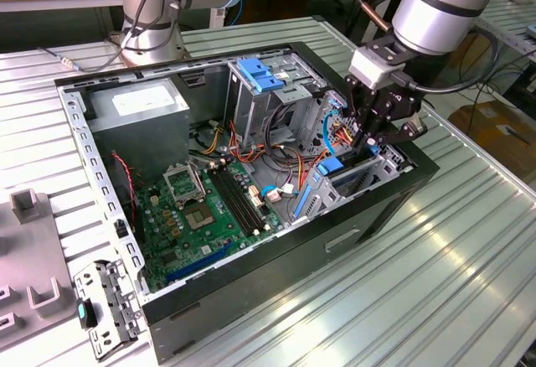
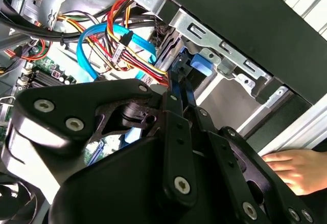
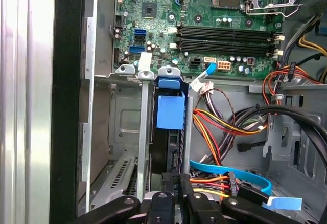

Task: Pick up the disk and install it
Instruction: 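Insert the first disk wire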

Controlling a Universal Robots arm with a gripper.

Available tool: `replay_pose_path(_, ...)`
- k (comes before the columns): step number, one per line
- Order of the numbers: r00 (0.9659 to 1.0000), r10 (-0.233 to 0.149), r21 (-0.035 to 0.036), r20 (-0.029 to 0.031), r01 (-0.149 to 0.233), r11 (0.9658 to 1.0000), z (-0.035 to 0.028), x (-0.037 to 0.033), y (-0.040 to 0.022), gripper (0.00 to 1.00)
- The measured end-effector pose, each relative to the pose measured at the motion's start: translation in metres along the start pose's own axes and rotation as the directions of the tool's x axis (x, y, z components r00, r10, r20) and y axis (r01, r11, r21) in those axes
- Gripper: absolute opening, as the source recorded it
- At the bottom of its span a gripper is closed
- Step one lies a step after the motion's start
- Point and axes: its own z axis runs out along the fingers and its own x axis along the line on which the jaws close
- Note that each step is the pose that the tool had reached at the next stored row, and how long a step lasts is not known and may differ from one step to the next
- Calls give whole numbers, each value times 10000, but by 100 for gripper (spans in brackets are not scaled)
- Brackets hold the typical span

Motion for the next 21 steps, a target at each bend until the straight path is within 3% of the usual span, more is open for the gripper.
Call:
replay_pose_path(9, 10000, 0, -13, 10, 0, 10000, 26, -1, 0, 16)
replay_pose_path(11, 10000, 0, -13, 18, 0, 10000, -20, -1, -2, 17)
replay_pose_path(12, 10000, 0, -13, 10, 0, 10000, -54, -1, -3, 24)
replay_pose_path(14, 10000, 0, -13, 9, 0, 10000, -148, -1, -6, 24)
replay_pose_path(16, 10000, 0, -13, 12, 0, 10000, -149, -1, -7, 22)
replay_pose_path(19, 10000, 0, -13, 10, 0, 10000, -153, -1, -7, 11)
replay_pose_path(21, 10000, 0, -13, 10, 0, 10000, -156, -1, -7, 11)
